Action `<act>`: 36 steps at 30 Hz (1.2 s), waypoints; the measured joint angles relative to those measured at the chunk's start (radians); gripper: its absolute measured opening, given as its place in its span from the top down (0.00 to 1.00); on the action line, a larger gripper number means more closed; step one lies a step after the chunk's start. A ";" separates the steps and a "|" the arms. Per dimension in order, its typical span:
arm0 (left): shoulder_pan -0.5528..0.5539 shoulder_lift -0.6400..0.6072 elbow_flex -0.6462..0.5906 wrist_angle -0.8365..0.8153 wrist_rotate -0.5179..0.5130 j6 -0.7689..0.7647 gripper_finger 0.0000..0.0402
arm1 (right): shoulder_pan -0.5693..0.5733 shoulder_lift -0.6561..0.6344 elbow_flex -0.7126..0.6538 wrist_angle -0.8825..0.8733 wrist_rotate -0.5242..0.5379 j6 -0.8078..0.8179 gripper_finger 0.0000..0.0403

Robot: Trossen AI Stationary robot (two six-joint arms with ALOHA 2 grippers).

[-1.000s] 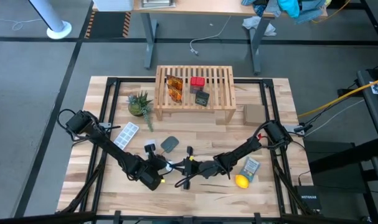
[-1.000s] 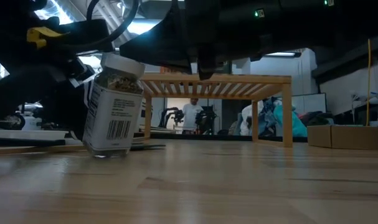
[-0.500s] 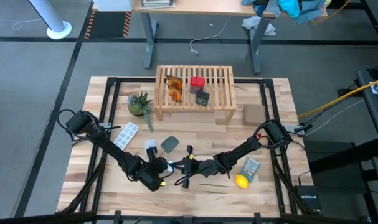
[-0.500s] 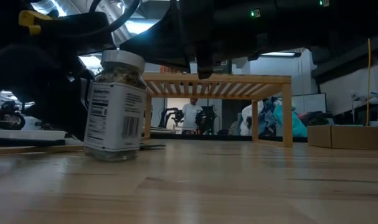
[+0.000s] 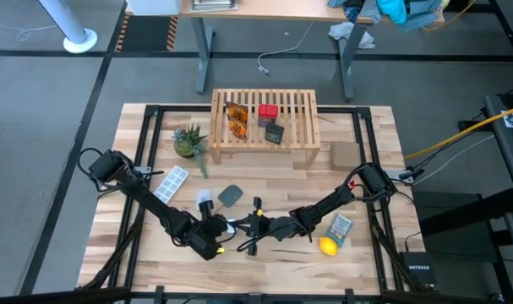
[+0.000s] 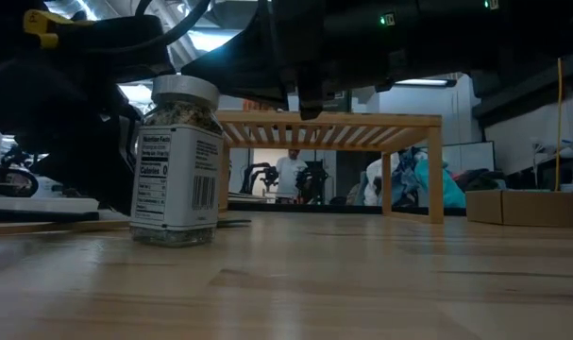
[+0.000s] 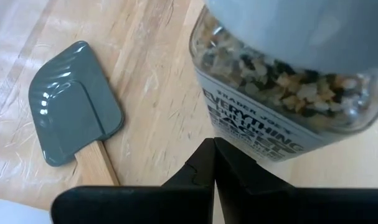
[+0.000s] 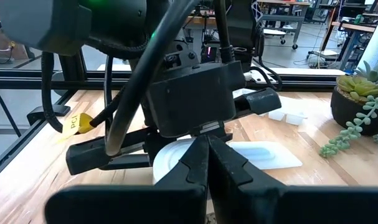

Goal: Shelf spices
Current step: Put the white seasoning bottle on the shelf

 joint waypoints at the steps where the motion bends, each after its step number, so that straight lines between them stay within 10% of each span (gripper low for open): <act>1: -0.002 0.000 0.000 -0.003 0.000 0.003 1.00 | 0.000 0.000 0.000 0.000 0.000 0.000 0.98; 36: -0.014 -0.090 0.021 -0.207 -0.017 0.014 1.00 | 0.016 -0.045 -0.002 0.058 0.026 -0.166 0.98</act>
